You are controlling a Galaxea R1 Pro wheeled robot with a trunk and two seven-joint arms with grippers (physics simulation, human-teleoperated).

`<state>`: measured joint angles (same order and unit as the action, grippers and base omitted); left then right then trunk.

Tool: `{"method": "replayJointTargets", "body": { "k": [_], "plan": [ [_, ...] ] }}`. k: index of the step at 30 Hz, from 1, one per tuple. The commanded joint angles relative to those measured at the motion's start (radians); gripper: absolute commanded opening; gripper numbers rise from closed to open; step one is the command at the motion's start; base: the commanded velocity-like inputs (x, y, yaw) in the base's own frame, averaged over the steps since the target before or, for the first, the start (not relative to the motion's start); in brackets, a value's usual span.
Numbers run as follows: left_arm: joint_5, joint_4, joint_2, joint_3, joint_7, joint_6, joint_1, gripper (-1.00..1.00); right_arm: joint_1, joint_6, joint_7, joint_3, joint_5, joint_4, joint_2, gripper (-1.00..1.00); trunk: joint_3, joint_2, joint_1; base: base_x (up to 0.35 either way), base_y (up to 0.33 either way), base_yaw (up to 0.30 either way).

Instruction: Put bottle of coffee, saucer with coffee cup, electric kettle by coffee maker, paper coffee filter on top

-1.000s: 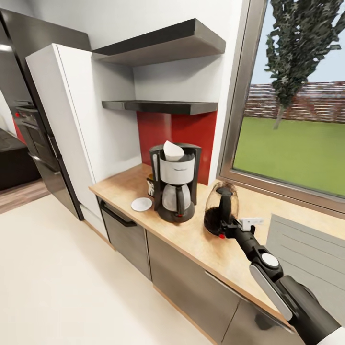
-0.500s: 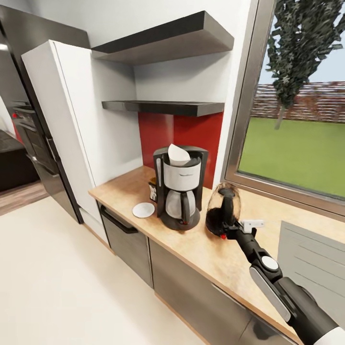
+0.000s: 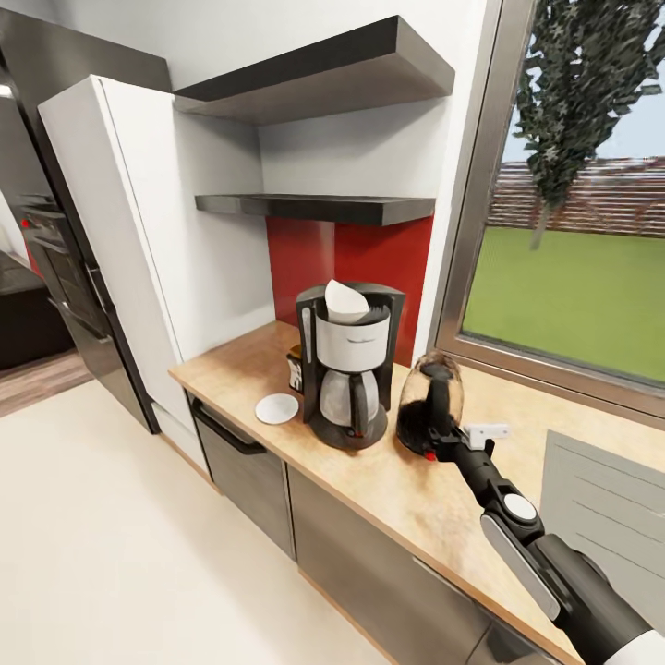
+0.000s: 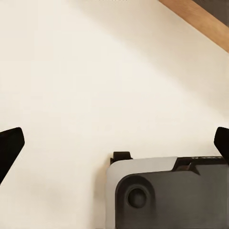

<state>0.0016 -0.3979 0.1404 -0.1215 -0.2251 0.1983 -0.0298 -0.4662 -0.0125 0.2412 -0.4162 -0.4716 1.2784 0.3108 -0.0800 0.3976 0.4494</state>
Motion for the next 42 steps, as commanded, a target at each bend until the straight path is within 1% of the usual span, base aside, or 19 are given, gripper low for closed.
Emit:
{"method": "replayJointTargets", "body": {
  "k": [1, 5, 9, 11, 14, 22, 23, 32, 42],
  "plan": [
    [0.000, 0.001, -0.001, -0.008, -0.010, 0.001, -0.001, 1.00, -0.001, -0.001, 0.008, -0.003, -0.004, 0.002, 0.001, -1.00, -0.002, 0.002, 0.001, 0.001, 0.000, 0.000],
    [0.000, 0.001, -0.001, -0.007, -0.010, 0.002, -0.001, 1.00, -0.001, -0.001, 0.009, -0.001, -0.002, 0.000, 0.001, -1.00, -0.002, 0.002, 0.001, 0.000, 0.000, 0.000],
    [0.001, 0.000, -0.002, -0.007, -0.011, 0.002, -0.001, 1.00, -0.002, -0.001, 0.009, -0.004, -0.003, -0.044, 0.000, -1.00, -0.002, 0.002, 0.001, 0.001, 0.000, 0.000],
    [0.001, 0.000, -0.003, -0.008, -0.011, 0.002, -0.001, 1.00, -0.001, -0.001, 0.007, -0.004, -0.005, -0.070, -0.006, -1.00, -0.002, 0.002, 0.001, 0.052, 0.035, 0.000],
    [0.000, 0.001, -0.004, -0.007, -0.011, 0.002, -0.001, 1.00, -0.001, 0.000, 0.006, -0.003, -0.004, -0.090, -0.037, -1.00, -0.002, 0.002, 0.001, 0.050, 0.027, 0.000],
    [0.000, 0.001, -0.004, -0.009, -0.011, 0.002, -0.001, 1.00, -0.002, 0.001, 0.006, -0.003, -0.004, -0.091, -0.042, -1.00, -0.002, 0.002, 0.001, 0.056, 0.071, 0.000],
    [0.000, 0.001, -0.004, -0.010, -0.011, 0.002, -0.001, 1.00, -0.001, 0.002, 0.006, -0.003, -0.004, -0.091, -0.042, 1.00, -0.002, 0.002, 0.001, 0.011, 0.014, 0.000],
    [0.000, 0.001, -0.004, -0.010, -0.012, 0.003, -0.001, 1.00, -0.001, 0.003, 0.007, -0.001, -0.005, -0.090, -0.041, 1.00, -0.002, 0.002, 0.001, -0.006, 0.001, 0.000],
    [0.001, 0.000, -0.004, -0.011, -0.011, 0.003, -0.001, 1.00, -0.001, 0.003, 0.007, -0.001, -0.005, -0.090, -0.041, 1.00, -0.002, 0.002, 0.001, -0.305, 0.000, 0.000]
  ]
}}
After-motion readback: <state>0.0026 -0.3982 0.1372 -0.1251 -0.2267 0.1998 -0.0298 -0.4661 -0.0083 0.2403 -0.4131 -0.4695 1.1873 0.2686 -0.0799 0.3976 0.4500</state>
